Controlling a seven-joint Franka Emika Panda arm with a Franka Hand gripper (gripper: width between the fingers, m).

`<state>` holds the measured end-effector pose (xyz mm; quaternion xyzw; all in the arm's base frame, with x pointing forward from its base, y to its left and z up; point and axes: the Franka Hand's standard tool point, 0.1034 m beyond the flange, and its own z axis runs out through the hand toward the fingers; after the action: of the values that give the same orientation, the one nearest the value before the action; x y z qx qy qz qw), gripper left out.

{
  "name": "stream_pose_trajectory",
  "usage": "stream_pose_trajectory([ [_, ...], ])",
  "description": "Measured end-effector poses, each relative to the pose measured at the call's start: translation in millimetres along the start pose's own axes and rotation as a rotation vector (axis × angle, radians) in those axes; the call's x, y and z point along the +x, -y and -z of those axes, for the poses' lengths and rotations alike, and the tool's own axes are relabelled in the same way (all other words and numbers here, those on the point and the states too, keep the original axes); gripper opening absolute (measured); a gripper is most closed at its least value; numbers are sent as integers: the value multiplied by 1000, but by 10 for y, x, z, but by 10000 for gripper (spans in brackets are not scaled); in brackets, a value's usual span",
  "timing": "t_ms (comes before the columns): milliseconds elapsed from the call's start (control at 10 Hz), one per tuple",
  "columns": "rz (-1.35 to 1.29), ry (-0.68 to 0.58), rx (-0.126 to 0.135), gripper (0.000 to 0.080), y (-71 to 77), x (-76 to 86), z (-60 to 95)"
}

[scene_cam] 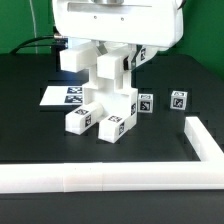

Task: Assemble chair

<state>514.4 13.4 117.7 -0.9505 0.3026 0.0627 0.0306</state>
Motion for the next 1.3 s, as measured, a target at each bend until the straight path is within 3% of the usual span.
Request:
stream_pose_trajectory([
  [1300, 26, 0, 0, 288, 17, -38, -10],
])
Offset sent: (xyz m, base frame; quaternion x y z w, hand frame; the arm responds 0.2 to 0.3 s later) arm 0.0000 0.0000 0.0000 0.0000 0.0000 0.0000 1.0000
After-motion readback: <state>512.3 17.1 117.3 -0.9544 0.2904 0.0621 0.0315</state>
